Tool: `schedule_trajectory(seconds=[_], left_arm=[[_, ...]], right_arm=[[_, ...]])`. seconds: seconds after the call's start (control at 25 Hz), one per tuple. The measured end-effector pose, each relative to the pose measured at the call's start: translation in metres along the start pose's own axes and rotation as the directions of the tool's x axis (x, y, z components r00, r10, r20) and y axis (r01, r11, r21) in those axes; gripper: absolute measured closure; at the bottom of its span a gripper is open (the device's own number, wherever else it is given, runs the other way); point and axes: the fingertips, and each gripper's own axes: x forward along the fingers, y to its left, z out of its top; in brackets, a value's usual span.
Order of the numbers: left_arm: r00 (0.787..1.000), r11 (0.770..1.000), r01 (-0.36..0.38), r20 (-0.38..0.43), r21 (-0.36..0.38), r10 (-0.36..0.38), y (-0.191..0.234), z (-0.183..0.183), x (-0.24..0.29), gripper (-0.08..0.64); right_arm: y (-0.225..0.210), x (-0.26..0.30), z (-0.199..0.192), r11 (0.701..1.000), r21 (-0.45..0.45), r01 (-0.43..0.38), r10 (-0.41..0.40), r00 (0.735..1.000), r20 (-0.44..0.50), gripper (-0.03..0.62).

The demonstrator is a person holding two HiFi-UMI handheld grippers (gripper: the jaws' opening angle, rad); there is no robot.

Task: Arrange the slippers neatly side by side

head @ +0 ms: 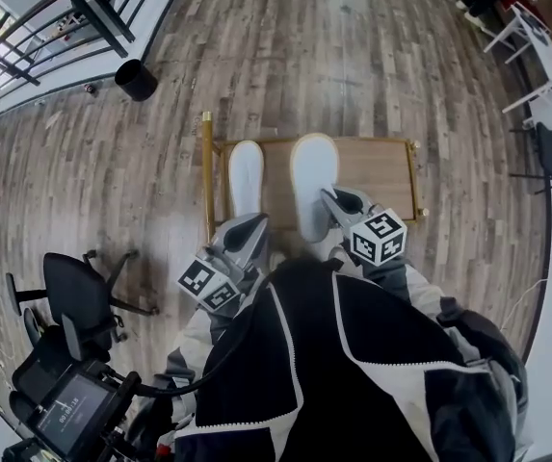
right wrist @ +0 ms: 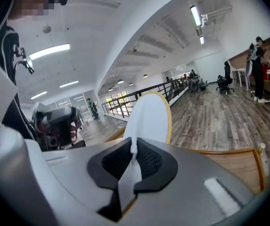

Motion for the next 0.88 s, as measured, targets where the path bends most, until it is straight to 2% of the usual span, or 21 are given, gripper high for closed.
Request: schedule_trajectory(seconds=[0.08, 0.32, 0.48, 0.64, 0.88], left_arm=[[1.000, 1.000, -0.010, -0.001, -0.003, 0.010, 0.003, 0.000, -0.007, 0.541], [1.000, 1.000, -0.012, -0.021, -0.007, 0.012, 0.007, -0.004, -0.020, 0.541], [0.999, 1.000, -0.011, -0.031, -0.003, 0.011, 0.008, -0.010, -0.024, 0.540], [0.999, 1.000, -0.009, -0.038, -0.008, 0.008, 0.007, -0.004, -0.035, 0.540], [0.998, 0.999, -0.041, -0.046, -0.018, 0.040, 0.021, -0.008, -0.055, 0.540]], right_arm=[[-0.005, 0.019, -0.015, 1.000, 0.005, 0.005, -0.005, 0.999, -0.040, 0.566], [-0.029, 0.083, -0.058, 0.989, 0.134, 0.064, -0.045, 0.989, -0.143, 0.566], [-0.046, 0.118, -0.093, 0.987, 0.107, 0.117, -0.090, 0.969, -0.229, 0.566], [-0.056, 0.145, -0.114, 0.972, 0.123, 0.200, -0.153, 0.937, -0.315, 0.568], [-0.062, 0.172, -0.128, 0.970, 0.093, 0.226, -0.176, 0.908, -0.380, 0.567]])
